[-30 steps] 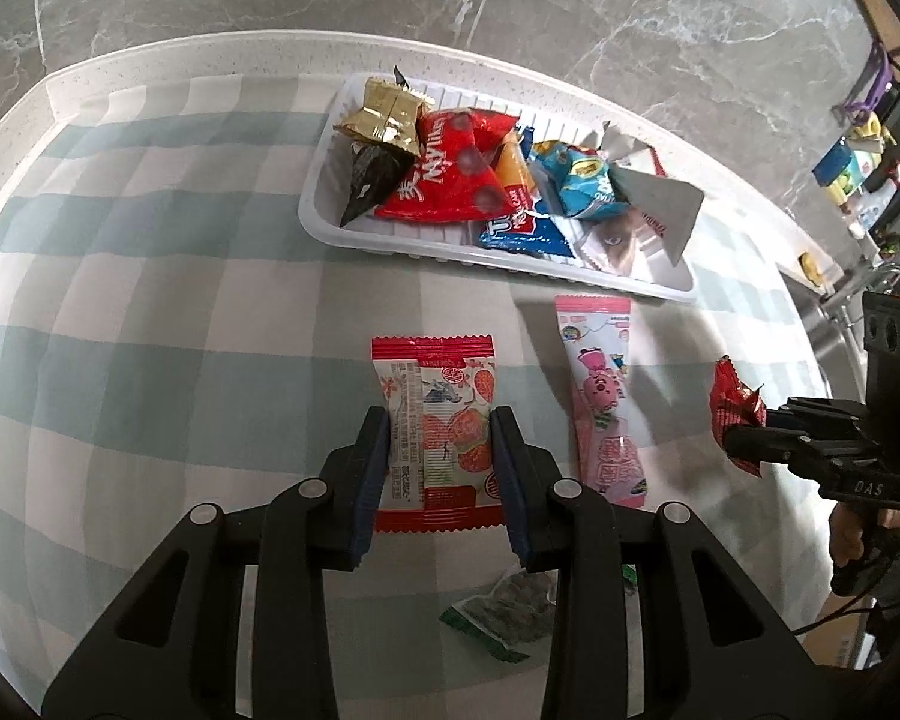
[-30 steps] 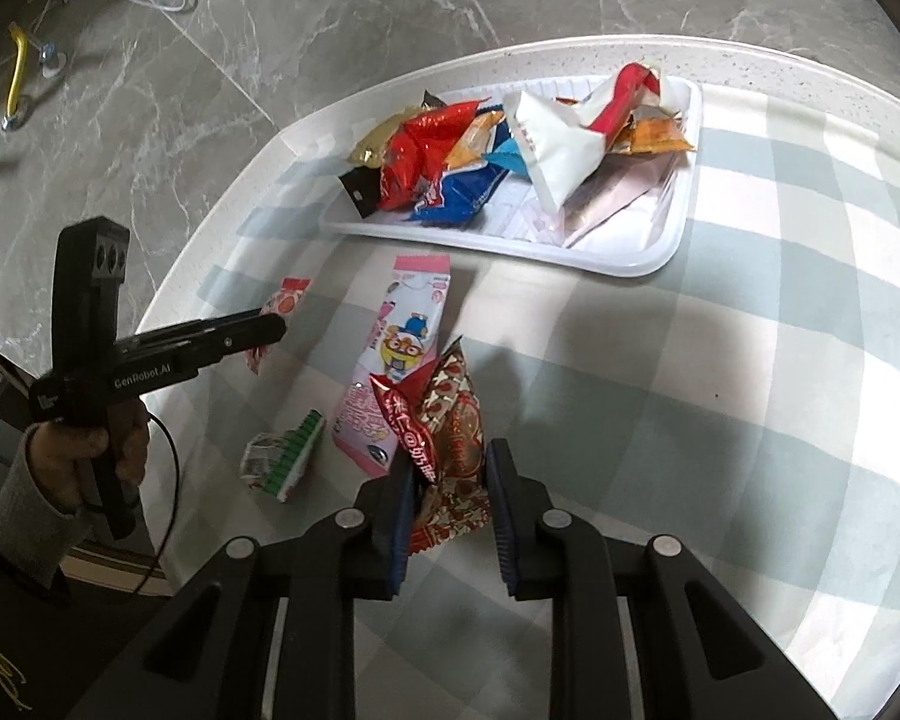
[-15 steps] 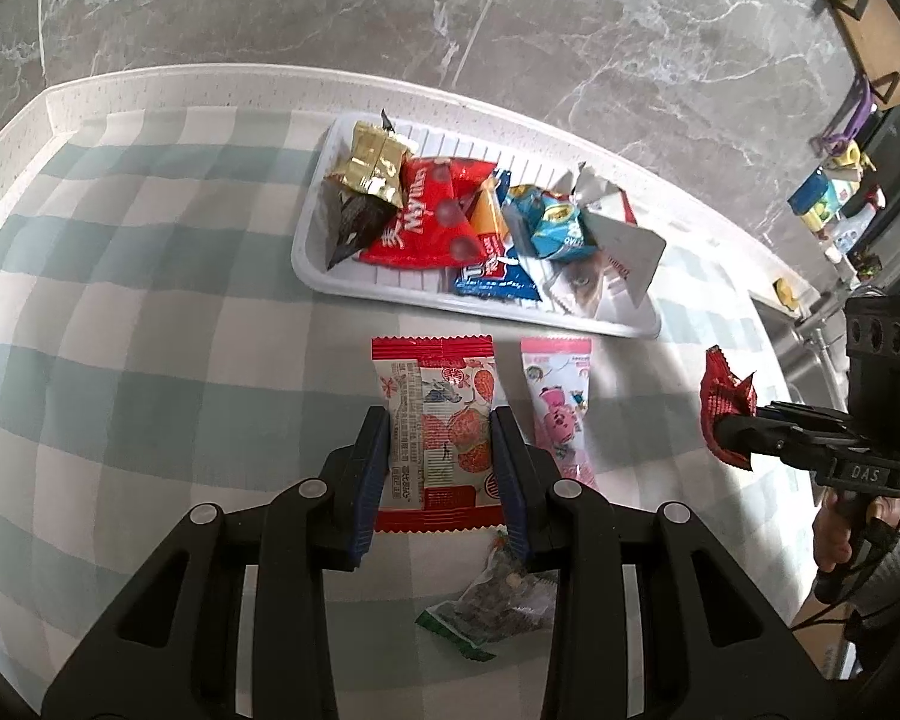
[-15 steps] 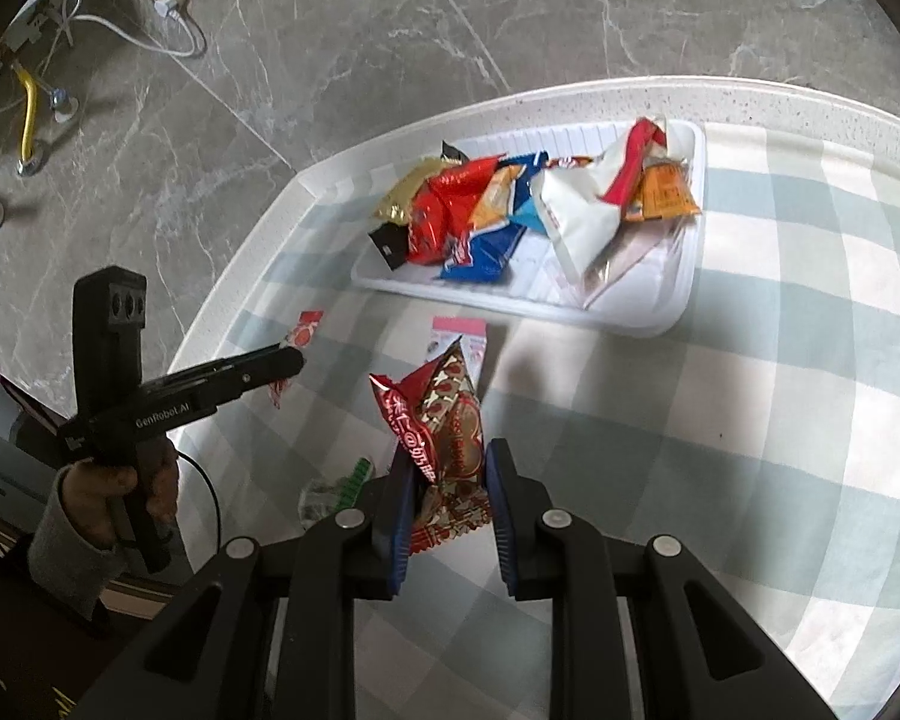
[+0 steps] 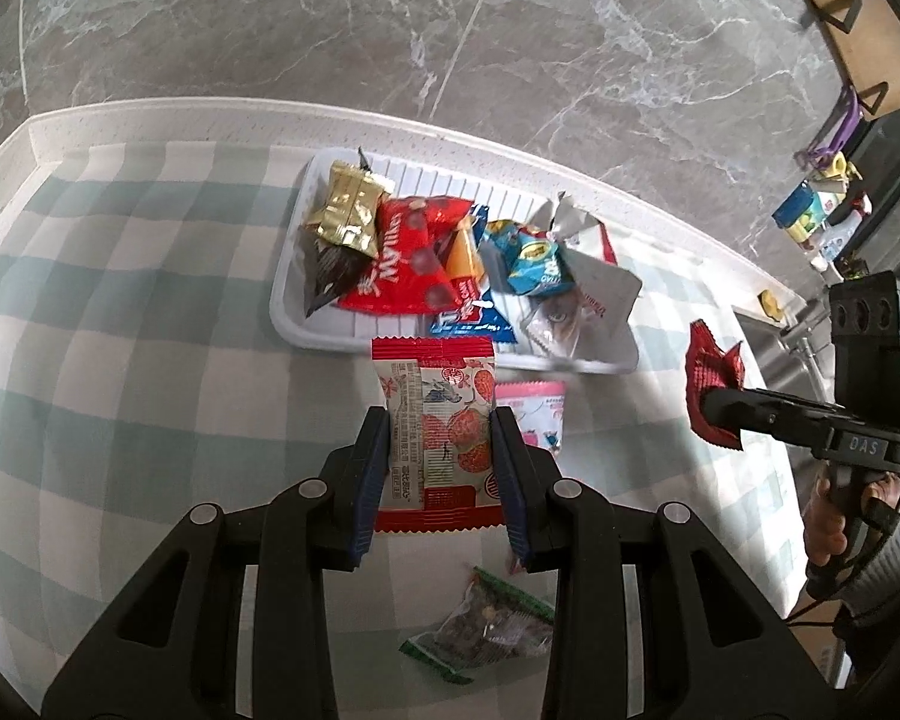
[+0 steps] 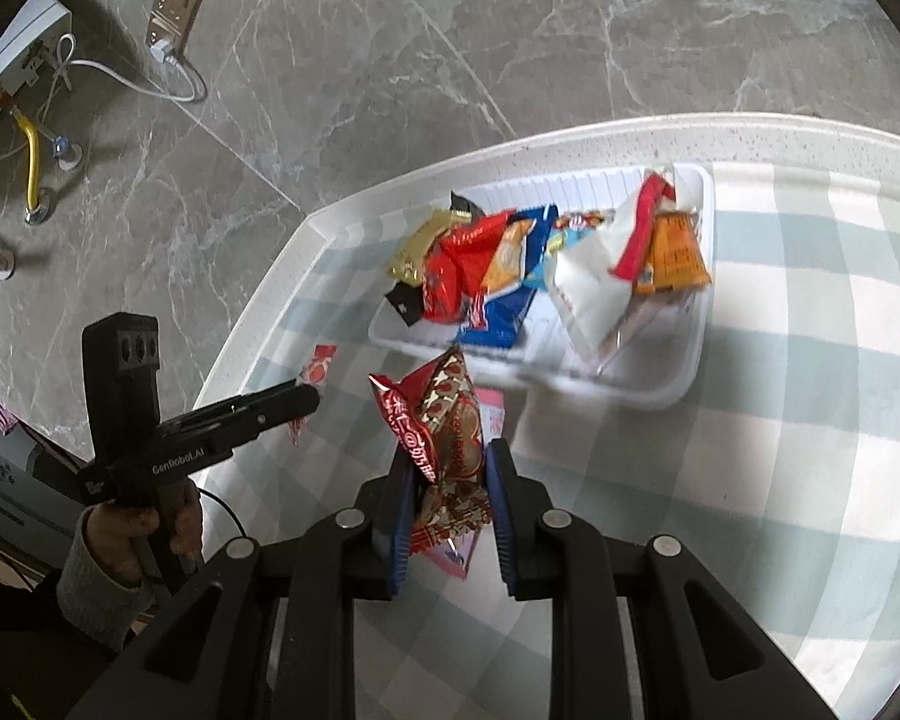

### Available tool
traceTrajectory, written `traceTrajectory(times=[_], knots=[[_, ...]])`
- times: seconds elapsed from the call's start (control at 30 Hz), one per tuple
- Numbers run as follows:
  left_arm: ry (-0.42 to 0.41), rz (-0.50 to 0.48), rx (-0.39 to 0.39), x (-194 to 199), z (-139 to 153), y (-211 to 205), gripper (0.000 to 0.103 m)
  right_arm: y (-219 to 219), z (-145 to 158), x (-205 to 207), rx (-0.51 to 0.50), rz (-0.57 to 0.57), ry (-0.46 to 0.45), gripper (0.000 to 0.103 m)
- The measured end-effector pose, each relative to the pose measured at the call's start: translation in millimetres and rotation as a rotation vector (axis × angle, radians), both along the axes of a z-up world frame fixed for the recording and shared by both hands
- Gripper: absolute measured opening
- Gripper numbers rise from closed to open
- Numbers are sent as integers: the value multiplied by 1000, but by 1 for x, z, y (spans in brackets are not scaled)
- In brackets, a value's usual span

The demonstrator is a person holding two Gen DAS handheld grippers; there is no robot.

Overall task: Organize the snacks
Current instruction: 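Carry the red-white packet and red-gold candy over the white tray with both tools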

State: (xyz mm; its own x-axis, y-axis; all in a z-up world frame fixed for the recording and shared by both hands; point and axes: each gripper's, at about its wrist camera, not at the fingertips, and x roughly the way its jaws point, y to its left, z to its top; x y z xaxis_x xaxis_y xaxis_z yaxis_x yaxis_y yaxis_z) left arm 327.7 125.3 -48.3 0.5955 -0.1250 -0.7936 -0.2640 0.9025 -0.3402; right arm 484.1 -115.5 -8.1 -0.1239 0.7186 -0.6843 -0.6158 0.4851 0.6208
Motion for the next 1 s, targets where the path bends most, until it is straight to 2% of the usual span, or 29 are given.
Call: traceTrajectory(times=[0.57,1.0], knots=[[-32,-54,17,44,14,1,32,34,14,30,39,-23,-17,24],[-34,-90,25,91,11,4,32,61,6,56,32,-49,-4,24]])
